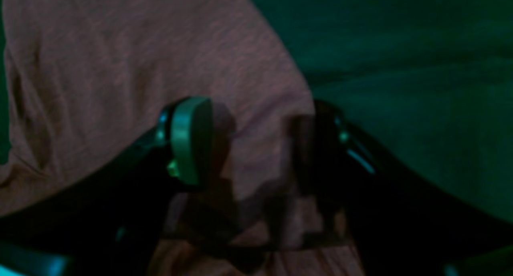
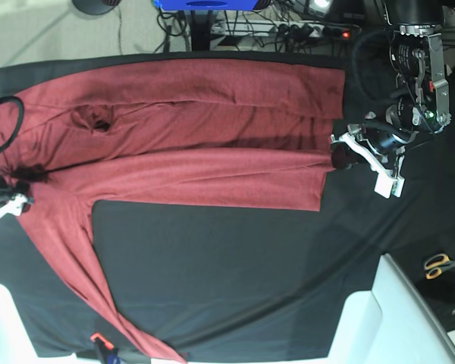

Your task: Fold the T-shirt properly

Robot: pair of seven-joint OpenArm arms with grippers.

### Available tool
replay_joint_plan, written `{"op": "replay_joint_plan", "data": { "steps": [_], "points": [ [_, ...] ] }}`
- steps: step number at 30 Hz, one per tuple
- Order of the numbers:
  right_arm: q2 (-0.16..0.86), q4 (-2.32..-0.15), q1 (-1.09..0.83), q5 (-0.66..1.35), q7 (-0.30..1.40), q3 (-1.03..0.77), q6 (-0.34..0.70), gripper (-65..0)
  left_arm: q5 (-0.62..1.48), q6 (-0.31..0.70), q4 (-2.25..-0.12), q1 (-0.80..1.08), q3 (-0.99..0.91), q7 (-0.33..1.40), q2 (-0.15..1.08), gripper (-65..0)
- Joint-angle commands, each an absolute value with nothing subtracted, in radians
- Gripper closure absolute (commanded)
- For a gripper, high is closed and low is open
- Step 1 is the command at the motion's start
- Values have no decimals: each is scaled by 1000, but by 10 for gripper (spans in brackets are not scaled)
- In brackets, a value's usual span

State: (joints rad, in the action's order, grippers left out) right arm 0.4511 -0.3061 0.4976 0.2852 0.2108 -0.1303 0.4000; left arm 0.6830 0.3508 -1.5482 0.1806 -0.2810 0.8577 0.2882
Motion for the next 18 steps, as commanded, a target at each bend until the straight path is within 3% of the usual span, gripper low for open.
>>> {"op": "replay_joint_plan", "data": {
  "steps": [1,5,18],
  "points": [
    [479,-323,526,294,191,-128,397,-251,699,358,-1563,171,-291,843,300,0],
    [481,-325,529,292,191,-128,397,0,699,358,-1563,171,-288,843,300,0],
    [506,-407,550,292,246,-128,397,0,700,358,-1572,124,-283,845,300,0]
  ]
}}
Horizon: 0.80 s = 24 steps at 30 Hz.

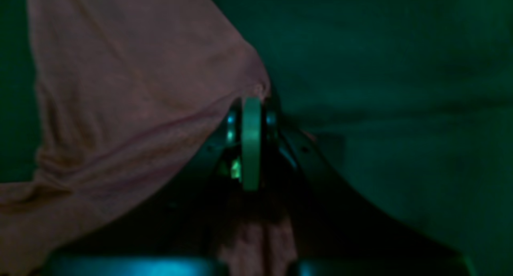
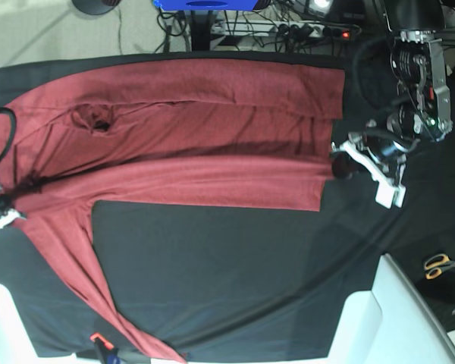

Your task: Fold the T-shirt properly

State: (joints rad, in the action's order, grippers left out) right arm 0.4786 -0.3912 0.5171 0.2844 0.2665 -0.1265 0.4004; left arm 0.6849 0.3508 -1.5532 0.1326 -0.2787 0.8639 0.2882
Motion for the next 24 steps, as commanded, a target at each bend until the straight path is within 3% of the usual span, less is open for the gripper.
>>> {"op": "replay_joint_plan", "data": {
  "steps": [1,4,11,19,24],
  "points": [
    [507,-407,555,292,248,-128,397,0,700,358,-1572,122,-283,845,300,0],
    [510,-407,552,292,249,-128,392,-11,700,357,-1572,120,-283,845,300,0],
    [506,-406,547,292,302,-130,394,-206,700,357,-1564,122,-283,845,302,0],
    [499,-406,573,292,298,-130,389,-236,700,357,-1564,131,-283,845,302,0],
    [483,-403,588,292,298,-130,389,-387,700,357,-1563,131,-283,845,302,0]
  ]
}}
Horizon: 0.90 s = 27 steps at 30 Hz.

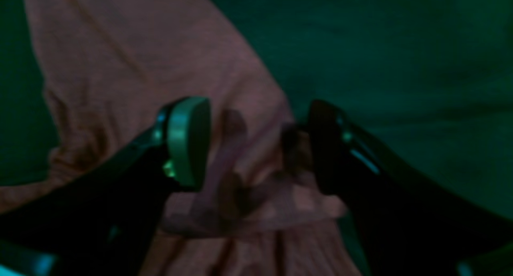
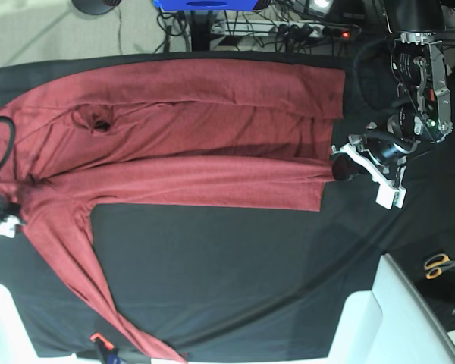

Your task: Fold the T-shirt properly

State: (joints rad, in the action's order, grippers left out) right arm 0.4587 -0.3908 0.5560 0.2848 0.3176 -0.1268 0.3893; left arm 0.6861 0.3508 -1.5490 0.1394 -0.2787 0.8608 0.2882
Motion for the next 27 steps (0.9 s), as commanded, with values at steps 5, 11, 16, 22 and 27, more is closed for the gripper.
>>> {"op": "replay_joint_plan", "data": {
  "steps": [5,11,16,22,27],
  "points": [
    [463,-398,585,292,274,-128,387,-369,700,357,-1563,131,-283,845,300,0],
    [461,-275,591,292,179,-90,381,-369,700,357,-1563,133,-283,845,300,0],
    [461,-274,587,295,131,12,306,-369,700,357,-1563,133,-283,845,300,0],
    [461,-277,590,297,124,12,303,-368,700,357,-1563,133,-283,845,300,0],
    [461,-274,596,297,128,15,300,-183,700,357,-1563,133,-283,845,300,0]
  ]
}}
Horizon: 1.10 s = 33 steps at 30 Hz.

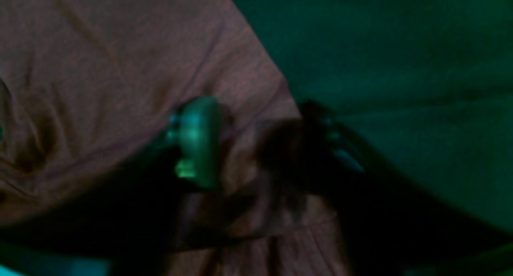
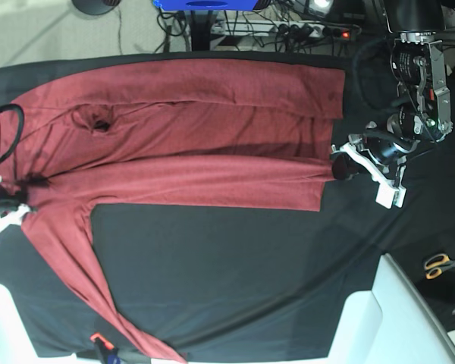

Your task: Fold the T-shirt properly

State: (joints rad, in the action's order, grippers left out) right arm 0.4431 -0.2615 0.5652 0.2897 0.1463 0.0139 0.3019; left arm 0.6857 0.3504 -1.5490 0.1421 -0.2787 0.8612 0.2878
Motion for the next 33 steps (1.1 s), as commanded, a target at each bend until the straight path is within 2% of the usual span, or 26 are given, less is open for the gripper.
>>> {"op": "replay_joint_plan", "data": {
  "steps": [1,3,4,17,21,33],
  "points": [
    [461,-274,596,297,128,15,300,-120,700,357,-1563,133,-283,845,300,0],
    [461,-274,596,297,128,15,300,-14,700,357,-1563,133,-283,845,300,0],
    [461,-274,596,297,128,15,300,0,700,357,-1563,133,-283,845,300,0],
    [467,-363,621,295,157,13,303,0,700,354,-1573,87,-285,851,303,0],
    [467,-432,622,297,211,12,303,0,699,354,-1580,5,-294,967,302,0],
    [479,-549,621,302,274,8,302,0,697,351,-1630,-105,-292,1056,300,0]
  ]
}}
